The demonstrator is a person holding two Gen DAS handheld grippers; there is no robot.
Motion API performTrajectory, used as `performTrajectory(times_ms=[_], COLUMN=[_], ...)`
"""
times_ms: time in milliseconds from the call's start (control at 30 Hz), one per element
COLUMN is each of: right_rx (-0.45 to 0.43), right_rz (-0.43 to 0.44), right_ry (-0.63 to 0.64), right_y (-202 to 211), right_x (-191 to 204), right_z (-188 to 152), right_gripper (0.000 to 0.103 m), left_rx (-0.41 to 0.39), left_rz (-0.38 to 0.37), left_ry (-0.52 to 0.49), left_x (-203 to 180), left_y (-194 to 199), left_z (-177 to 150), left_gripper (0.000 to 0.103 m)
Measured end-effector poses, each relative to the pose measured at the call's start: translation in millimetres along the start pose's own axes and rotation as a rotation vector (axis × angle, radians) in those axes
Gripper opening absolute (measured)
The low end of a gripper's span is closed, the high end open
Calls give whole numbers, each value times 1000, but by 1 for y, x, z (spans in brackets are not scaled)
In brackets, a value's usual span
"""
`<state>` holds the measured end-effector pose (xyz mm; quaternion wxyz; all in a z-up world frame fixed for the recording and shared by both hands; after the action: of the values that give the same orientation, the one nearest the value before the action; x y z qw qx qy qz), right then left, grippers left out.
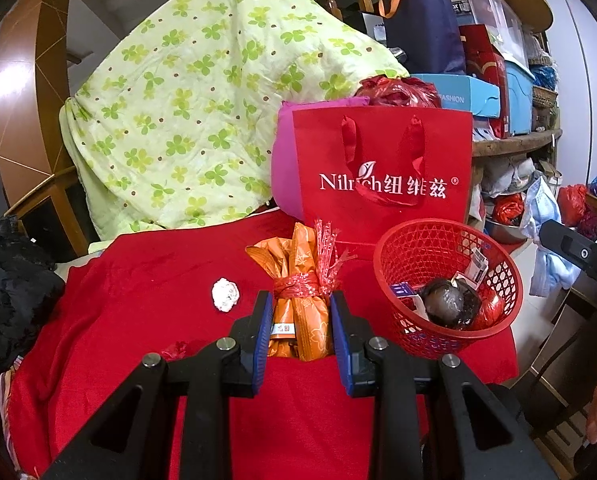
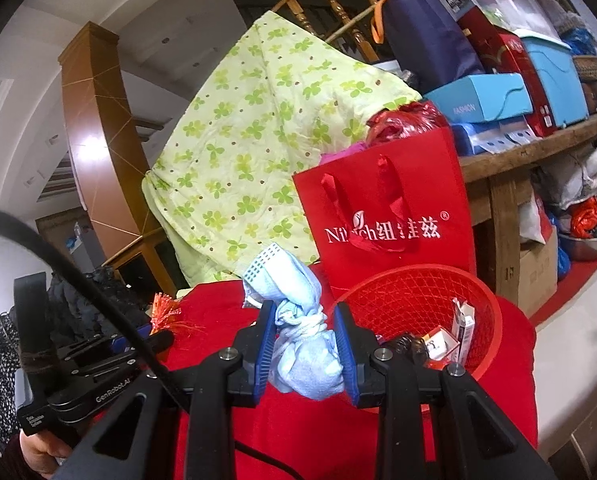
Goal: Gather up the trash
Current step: 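Lower both held items into the red mesh wastebasket and open both tools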
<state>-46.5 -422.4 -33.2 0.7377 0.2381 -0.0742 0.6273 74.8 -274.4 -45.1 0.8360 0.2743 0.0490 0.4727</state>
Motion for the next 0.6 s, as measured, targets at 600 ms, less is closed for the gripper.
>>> performTrajectory(times_ms=[600], right_rx=[-6], right_rz=[-101], right_ry=[-210], right_y=[2], right_x=[-90], right_z=[8], right_gripper=[31], left_rx=[14], left_rz=[-268], left_ry=[-21], left_x=[-63], left_y=[-15], left_z=[5], left_gripper=[30])
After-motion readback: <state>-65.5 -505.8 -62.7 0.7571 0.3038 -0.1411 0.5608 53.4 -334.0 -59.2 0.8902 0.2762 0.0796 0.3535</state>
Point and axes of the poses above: each gripper's, at about its wrist camera, not at the fingertips, and y roughly against the way its jaws point, x to its left, z to its top, the point moved 9 cm from there along -y, roughly the way its jaws point, and after that the axes turned 2 degrees about x, right-handed, at the moved point
